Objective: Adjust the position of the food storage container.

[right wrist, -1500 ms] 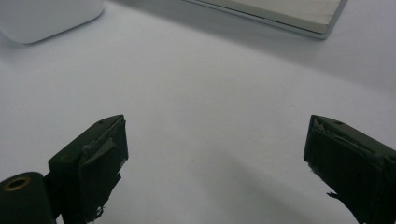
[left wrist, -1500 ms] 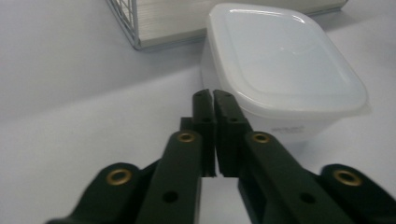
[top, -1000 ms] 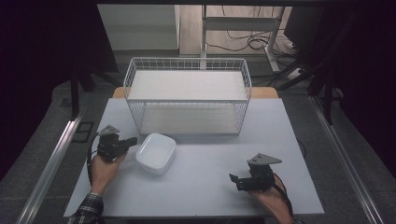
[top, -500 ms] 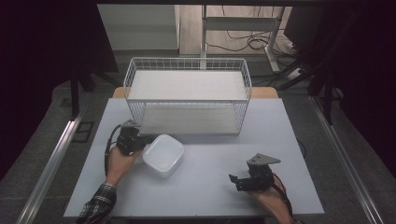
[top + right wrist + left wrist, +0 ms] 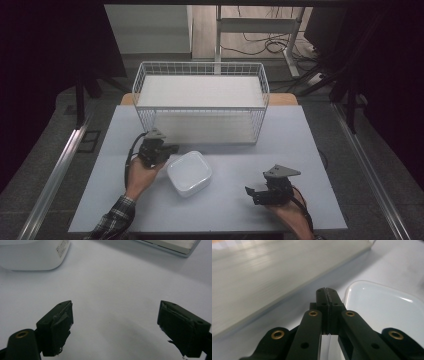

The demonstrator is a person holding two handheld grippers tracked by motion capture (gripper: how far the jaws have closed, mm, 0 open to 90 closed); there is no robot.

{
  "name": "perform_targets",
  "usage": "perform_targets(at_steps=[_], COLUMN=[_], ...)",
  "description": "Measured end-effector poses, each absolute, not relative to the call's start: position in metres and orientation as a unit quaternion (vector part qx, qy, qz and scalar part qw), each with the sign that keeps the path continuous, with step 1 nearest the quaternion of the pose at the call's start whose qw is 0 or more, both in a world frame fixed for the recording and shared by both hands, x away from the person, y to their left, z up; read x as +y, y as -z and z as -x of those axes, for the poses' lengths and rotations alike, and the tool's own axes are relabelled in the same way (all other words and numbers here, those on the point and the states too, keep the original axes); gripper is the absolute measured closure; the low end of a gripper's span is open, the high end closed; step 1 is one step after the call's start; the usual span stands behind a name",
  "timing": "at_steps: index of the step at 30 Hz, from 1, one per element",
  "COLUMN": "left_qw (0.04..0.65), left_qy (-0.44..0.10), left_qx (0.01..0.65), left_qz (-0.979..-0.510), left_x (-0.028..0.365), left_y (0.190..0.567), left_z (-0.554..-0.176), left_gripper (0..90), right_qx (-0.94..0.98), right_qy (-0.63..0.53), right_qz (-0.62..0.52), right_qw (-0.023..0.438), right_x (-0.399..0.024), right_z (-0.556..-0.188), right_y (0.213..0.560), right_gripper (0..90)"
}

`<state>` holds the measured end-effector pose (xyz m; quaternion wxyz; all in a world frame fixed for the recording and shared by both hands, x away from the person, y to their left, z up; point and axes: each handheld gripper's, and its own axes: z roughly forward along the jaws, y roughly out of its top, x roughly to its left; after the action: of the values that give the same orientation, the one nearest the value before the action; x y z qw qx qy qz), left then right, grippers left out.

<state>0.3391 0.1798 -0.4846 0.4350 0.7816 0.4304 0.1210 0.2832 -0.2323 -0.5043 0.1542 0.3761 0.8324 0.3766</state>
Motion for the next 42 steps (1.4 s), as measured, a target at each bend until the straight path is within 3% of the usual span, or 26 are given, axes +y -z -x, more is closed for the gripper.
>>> perform_targets(at_steps=[7, 10, 12, 16, 17, 18, 19, 20, 21, 29, 42], left_qw=[0.434, 0.428, 0.427, 0.417, 0.417, 0.412, 0.412, 0.409, 0.409, 0.420, 0.429], left_qy=[-0.117, -0.109, -0.105, -0.102, -0.102, -0.101, -0.101, -0.097, -0.094, -0.080, -0.051], left_qx=[0.461, 0.468, 0.474, 0.477, 0.477, 0.479, 0.479, 0.478, 0.479, 0.471, 0.435], left_qz=[-0.765, -0.765, -0.763, -0.767, -0.767, -0.768, -0.768, -0.771, -0.771, -0.771, -0.790], left_x=[0.206, 0.209, 0.208, 0.200, 0.200, 0.197, 0.197, 0.193, 0.190, 0.177, 0.143], left_y=[0.497, 0.504, 0.507, 0.513, 0.513, 0.515, 0.515, 0.517, 0.518, 0.518, 0.517], left_z=[-0.286, -0.267, -0.258, -0.261, -0.261, -0.265, -0.265, -0.269, -0.271, -0.277, -0.275], left_gripper=[90.0, 90.0, 90.0, 90.0, 90.0, 90.0, 90.0, 90.0, 90.0, 90.0, 90.0], right_qx=[0.832, 0.834, 0.839, 0.855, 0.855, 0.859, 0.859, 0.860, 0.860, 0.864, 0.858], right_qy=[-0.386, -0.396, -0.401, -0.393, -0.393, -0.392, -0.392, -0.393, -0.396, -0.386, -0.371], right_qz=[-0.365, -0.354, -0.342, -0.318, -0.318, -0.305, -0.305, -0.304, -0.305, -0.316, -0.347], right_qw=[0.157, 0.150, 0.136, 0.120, 0.120, 0.120, 0.120, 0.114, 0.106, 0.068, 0.076], right_x=[-0.224, -0.211, -0.198, -0.162, -0.162, -0.143, -0.143, -0.131, -0.125, -0.118, -0.158], right_z=[-0.285, -0.291, -0.301, -0.326, -0.326, -0.337, -0.337, -0.345, -0.349, -0.348, -0.311], right_y=[0.502, 0.498, 0.496, 0.496, 0.496, 0.497, 0.497, 0.499, 0.500, 0.503, 0.497], right_gripper=[20.2, 27.7, 37.1, 64.3, 64.3, 76.5, 76.5, 84.3, 86.5, 88.9, 88.8])
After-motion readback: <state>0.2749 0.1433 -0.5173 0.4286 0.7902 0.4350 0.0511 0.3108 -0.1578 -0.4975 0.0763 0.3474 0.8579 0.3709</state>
